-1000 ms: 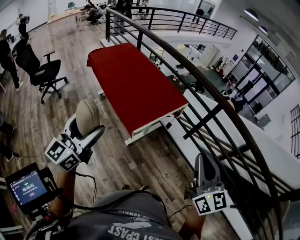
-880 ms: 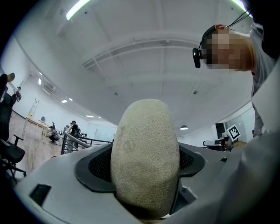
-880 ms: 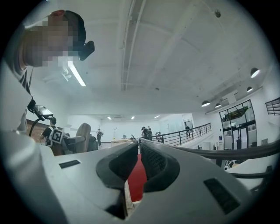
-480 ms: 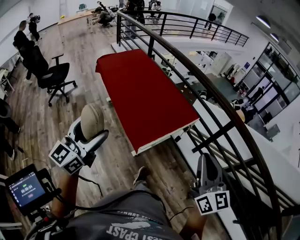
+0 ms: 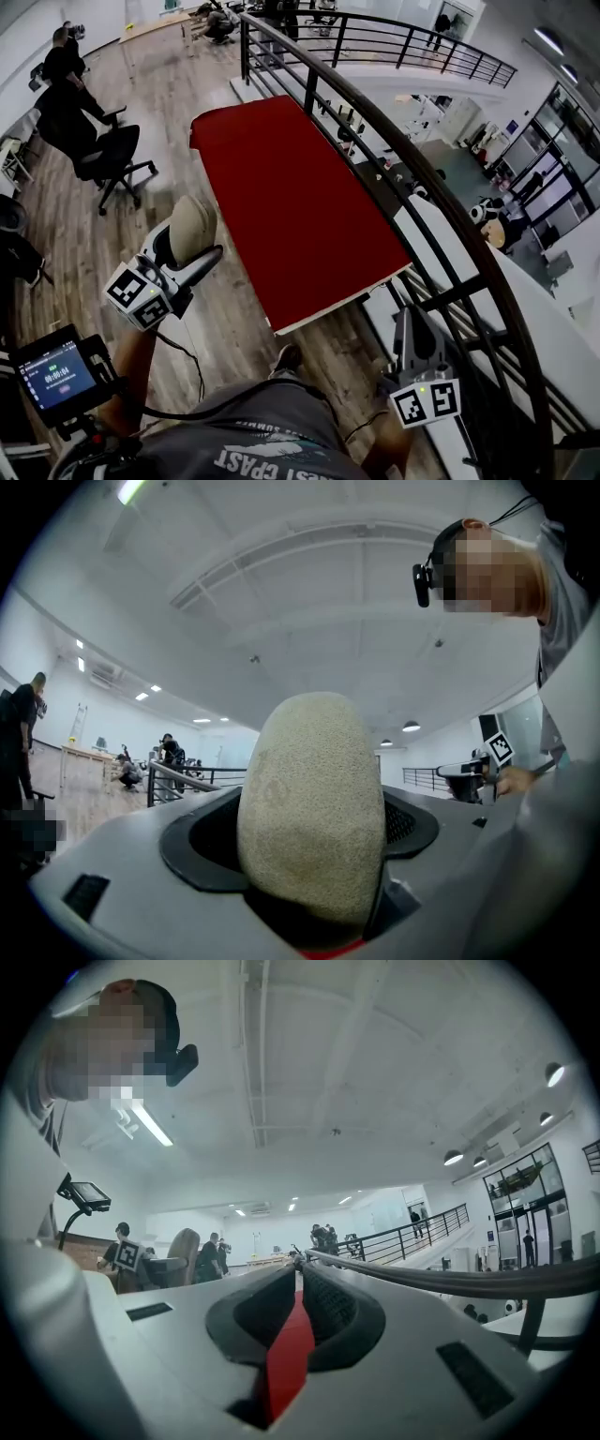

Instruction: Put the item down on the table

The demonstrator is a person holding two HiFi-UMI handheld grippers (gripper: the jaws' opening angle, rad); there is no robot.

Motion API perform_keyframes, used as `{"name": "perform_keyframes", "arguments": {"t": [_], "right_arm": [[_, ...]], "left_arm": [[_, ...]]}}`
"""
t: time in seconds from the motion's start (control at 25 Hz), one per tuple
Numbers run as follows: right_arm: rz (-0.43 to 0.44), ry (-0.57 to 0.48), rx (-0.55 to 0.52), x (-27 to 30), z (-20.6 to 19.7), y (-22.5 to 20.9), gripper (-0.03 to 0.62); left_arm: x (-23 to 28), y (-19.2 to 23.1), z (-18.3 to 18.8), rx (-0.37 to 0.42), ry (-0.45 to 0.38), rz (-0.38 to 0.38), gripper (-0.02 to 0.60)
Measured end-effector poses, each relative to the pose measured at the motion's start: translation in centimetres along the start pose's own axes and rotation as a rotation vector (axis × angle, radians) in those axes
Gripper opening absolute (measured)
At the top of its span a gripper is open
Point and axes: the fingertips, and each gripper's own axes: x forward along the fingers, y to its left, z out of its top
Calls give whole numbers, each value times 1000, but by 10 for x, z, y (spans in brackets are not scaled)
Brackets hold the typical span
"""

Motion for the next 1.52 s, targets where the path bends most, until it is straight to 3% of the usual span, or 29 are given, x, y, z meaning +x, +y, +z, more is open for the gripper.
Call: {"name": "perform_keyframes", "arguments": {"t": [0.12,0.24,0.48,0.84,1.0,1.12,1.32,1.52], "right_arm": [[23,28,-14,43,3,-26,15],[49,51,-26,97,2,-45,15],[104,112,-43,197,-17,-33,15],[-16,169,-45,285,-32,-60,15],[-64,217,-36,330,-57,-73,15],[-98,257,-24,364,-80,-90,15],[-137,314,-2,369,-85,-89,15],[-169,368,14,420,-122,-112,15]], "left_arm": [[52,36,-6,-1,28,11,390],[104,81,-19,46,73,13,391],[184,201,-70,61,214,24,390],[311,328,-146,90,384,-28,390],[377,393,-194,97,471,-50,390],[428,441,-240,111,567,-59,390],[448,477,-289,183,779,-89,390],[487,528,-372,254,965,-127,390]]}}
